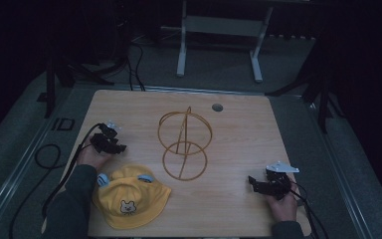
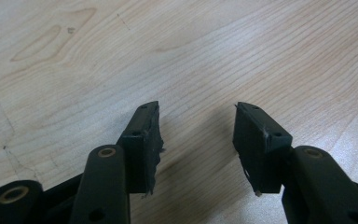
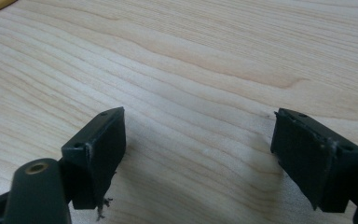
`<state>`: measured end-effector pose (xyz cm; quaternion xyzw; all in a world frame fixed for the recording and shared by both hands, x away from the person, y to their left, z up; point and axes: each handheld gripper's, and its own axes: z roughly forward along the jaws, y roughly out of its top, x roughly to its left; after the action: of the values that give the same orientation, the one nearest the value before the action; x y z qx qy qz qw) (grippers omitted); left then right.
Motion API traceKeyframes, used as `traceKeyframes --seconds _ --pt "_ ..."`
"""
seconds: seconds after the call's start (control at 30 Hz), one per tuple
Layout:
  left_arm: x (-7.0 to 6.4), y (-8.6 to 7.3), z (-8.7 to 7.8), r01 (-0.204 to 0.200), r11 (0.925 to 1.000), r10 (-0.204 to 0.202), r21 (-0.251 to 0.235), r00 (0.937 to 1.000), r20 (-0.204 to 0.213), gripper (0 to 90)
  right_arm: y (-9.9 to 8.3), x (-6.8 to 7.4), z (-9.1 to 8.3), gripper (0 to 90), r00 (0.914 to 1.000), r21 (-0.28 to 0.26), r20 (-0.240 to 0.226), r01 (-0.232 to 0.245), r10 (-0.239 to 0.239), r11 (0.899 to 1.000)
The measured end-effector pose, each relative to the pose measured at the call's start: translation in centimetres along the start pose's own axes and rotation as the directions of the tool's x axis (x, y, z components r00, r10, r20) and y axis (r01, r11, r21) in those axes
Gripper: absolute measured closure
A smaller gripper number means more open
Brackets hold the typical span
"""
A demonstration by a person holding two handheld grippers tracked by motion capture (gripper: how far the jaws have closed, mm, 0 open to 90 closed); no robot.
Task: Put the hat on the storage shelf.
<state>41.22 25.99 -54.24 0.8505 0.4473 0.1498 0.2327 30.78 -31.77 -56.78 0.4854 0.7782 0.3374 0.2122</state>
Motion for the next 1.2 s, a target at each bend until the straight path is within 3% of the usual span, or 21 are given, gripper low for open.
traceKeyframes --seconds 0.57,0.93,1.2 --pt "0.2 -0.1 -1.5 -0.008 0.9979 0.008 -0.064 0.9999 -0.011 53.4 0.0 0.0 0.0 17.9 1.0000 0.000 0.000 0.000 0.000 1.000" --pt "-0.2 0.3 -3.6 -0.074 0.9926 0.075 -0.096 0.9971 0.006 55.2 0.0 0.0 0.0 17.8 1.0000 0.000 0.000 0.000 0.000 1.000" --pt "-0.6 0.8 -5.8 -0.127 0.9845 0.133 -0.121 0.9903 0.040 56.5 0.0 0.0 0.0 17.8 1.0000 0.000 0.000 0.000 0.000 1.000"
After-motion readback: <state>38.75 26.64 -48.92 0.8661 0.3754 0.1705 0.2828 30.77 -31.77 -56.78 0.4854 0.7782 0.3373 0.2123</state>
